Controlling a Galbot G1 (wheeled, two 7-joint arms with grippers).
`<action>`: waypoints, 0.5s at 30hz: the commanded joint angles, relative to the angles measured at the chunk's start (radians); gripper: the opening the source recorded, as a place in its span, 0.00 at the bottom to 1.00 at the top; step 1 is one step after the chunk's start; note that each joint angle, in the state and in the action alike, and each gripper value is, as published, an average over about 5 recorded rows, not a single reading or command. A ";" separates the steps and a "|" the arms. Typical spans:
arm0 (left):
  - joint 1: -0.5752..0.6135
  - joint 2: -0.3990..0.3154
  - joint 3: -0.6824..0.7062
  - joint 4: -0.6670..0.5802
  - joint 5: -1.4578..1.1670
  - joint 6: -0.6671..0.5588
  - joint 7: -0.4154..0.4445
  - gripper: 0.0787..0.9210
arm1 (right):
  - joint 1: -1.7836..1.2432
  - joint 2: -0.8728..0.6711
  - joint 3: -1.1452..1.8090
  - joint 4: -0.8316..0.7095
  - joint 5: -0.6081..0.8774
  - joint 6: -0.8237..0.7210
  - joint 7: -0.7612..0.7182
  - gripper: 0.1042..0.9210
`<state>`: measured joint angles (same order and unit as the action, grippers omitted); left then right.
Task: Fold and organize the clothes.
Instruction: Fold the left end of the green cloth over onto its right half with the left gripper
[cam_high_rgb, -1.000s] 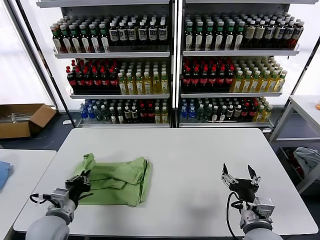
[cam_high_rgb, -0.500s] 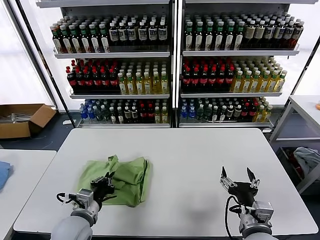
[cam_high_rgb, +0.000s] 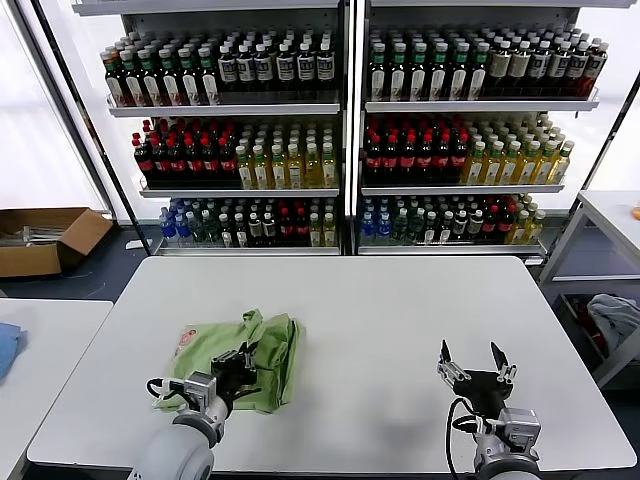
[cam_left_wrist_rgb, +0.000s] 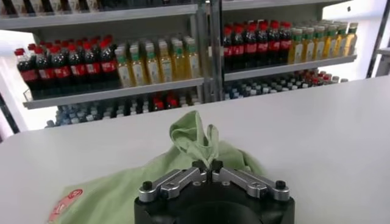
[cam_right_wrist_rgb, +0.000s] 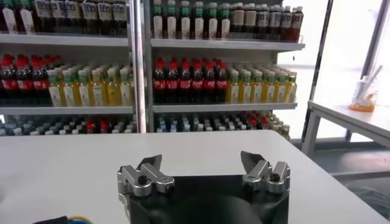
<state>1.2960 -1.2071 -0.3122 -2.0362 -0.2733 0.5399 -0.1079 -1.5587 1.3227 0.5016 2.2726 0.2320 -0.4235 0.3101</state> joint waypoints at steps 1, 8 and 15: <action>-0.046 -0.026 0.047 0.036 0.005 0.005 -0.002 0.02 | -0.007 0.006 -0.011 0.000 -0.014 0.003 -0.001 0.88; -0.076 -0.049 0.053 0.101 0.002 -0.013 0.011 0.02 | -0.009 0.016 -0.032 0.004 -0.031 0.002 -0.002 0.88; -0.062 -0.084 0.086 0.117 -0.085 -0.054 0.005 0.17 | -0.009 0.017 -0.037 0.001 -0.034 0.004 -0.002 0.88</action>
<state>1.2404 -1.2593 -0.2582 -1.9587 -0.2857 0.5200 -0.1005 -1.5665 1.3370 0.4726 2.2747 0.2034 -0.4215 0.3083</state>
